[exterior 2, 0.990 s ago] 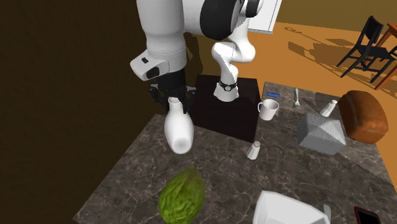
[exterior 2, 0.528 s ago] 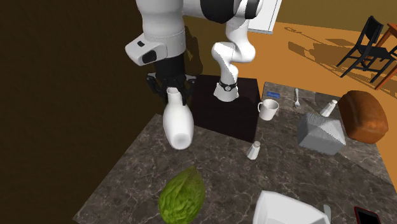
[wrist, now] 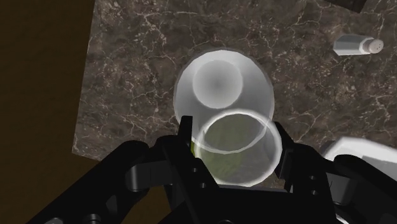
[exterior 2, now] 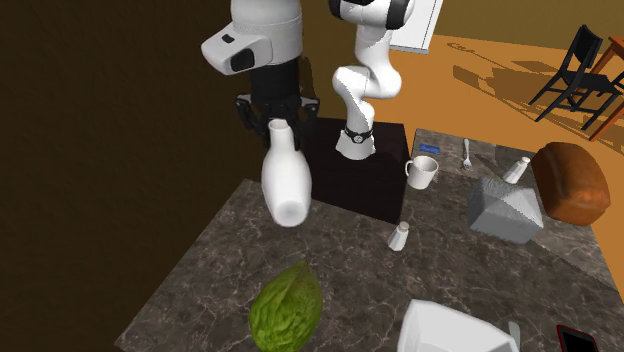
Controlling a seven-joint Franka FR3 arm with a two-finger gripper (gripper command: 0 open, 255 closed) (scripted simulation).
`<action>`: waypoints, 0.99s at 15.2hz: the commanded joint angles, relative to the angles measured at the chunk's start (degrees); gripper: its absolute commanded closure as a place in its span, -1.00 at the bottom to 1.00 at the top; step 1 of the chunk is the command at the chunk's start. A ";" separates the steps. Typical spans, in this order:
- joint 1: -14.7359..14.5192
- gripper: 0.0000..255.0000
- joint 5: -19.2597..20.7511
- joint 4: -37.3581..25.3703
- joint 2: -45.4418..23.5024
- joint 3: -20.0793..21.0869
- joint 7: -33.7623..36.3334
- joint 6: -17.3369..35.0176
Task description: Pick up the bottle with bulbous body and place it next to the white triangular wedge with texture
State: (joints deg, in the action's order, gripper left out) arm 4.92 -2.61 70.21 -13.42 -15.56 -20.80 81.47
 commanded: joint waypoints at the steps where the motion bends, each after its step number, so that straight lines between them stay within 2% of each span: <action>1: -1.61 1.00 0.92 3.56 3.32 0.62 1.97 0.40; 8: -7.00 1.00 3.57 15.68 15.03 4.54 10.78 1.04; 15: -11.00 1.00 3.99 22.70 23.44 9.71 19.97 -0.40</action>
State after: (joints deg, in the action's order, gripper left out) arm -5.45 1.40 91.93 8.75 -6.74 -2.43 81.37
